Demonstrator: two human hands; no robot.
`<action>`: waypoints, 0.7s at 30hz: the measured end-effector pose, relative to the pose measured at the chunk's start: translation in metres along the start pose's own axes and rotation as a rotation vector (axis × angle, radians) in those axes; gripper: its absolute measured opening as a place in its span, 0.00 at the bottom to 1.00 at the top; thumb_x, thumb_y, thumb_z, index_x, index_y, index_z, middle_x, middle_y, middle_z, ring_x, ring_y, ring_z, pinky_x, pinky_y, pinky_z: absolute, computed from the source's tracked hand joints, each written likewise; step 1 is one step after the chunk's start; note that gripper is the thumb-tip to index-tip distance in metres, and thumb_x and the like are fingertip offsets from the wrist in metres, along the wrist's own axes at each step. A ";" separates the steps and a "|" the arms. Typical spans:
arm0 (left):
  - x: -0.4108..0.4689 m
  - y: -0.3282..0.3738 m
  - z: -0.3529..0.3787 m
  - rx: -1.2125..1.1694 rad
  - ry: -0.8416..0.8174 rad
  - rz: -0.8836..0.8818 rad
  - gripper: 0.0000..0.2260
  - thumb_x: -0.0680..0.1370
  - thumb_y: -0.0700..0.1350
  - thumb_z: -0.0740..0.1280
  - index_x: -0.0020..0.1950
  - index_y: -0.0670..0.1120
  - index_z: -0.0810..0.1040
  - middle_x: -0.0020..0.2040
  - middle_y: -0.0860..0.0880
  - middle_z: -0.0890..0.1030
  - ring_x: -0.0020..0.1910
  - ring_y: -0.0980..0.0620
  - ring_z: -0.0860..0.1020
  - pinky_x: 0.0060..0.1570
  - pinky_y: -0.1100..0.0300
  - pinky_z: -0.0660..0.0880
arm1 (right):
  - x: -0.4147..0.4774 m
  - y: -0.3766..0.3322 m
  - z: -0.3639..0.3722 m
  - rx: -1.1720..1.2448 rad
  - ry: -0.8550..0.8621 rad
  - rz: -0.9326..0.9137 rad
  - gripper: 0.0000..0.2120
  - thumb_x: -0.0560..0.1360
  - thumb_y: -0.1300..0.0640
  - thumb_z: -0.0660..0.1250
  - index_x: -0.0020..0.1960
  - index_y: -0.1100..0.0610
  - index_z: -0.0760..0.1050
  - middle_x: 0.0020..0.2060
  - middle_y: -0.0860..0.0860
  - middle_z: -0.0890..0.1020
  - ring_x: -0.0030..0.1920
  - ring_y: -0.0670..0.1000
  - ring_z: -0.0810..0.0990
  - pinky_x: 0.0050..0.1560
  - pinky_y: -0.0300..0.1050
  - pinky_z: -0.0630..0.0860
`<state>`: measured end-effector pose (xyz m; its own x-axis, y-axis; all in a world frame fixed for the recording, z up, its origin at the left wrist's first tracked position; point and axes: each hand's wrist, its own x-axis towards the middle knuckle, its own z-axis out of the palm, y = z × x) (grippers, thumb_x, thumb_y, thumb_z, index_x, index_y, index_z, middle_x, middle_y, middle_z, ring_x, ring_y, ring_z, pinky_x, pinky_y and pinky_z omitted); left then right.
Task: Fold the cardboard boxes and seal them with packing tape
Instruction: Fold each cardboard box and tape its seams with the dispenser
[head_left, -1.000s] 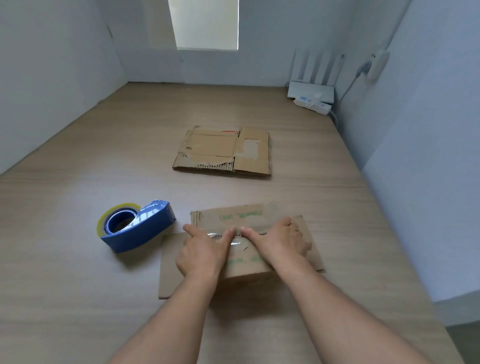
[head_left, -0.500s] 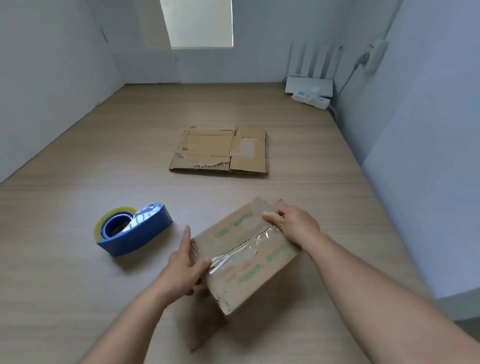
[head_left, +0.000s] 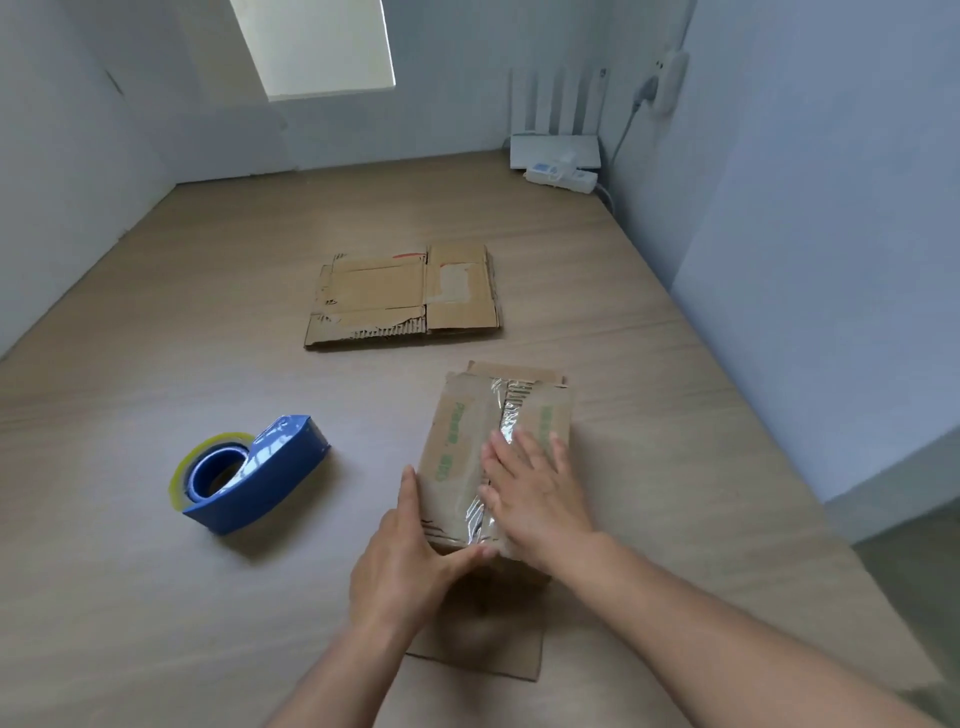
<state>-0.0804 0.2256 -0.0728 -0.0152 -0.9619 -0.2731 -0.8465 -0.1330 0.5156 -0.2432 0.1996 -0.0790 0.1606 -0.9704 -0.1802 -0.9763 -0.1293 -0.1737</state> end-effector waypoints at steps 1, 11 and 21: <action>0.000 -0.001 0.001 0.020 0.011 0.005 0.57 0.59 0.75 0.67 0.78 0.54 0.43 0.71 0.54 0.68 0.68 0.54 0.69 0.56 0.56 0.71 | -0.014 -0.002 0.002 -0.003 -0.008 -0.030 0.26 0.82 0.46 0.44 0.78 0.51 0.47 0.78 0.46 0.46 0.77 0.51 0.38 0.71 0.55 0.30; 0.015 -0.019 -0.010 0.236 -0.096 0.194 0.49 0.68 0.70 0.67 0.78 0.54 0.42 0.64 0.51 0.76 0.58 0.49 0.76 0.44 0.59 0.70 | -0.074 -0.017 0.001 0.060 0.194 -0.104 0.24 0.71 0.45 0.72 0.64 0.50 0.76 0.68 0.51 0.73 0.71 0.59 0.67 0.58 0.63 0.74; 0.021 -0.024 -0.020 0.243 0.076 0.284 0.36 0.73 0.69 0.61 0.76 0.62 0.51 0.75 0.50 0.61 0.72 0.50 0.63 0.59 0.54 0.72 | -0.020 -0.003 0.008 0.171 0.235 0.001 0.20 0.77 0.46 0.64 0.68 0.41 0.70 0.77 0.51 0.50 0.77 0.52 0.44 0.74 0.60 0.49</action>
<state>-0.0498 0.2035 -0.0742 -0.2360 -0.9683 -0.0814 -0.9157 0.1936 0.3521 -0.2419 0.2208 -0.0825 0.1021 -0.9937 0.0457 -0.9347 -0.1116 -0.3375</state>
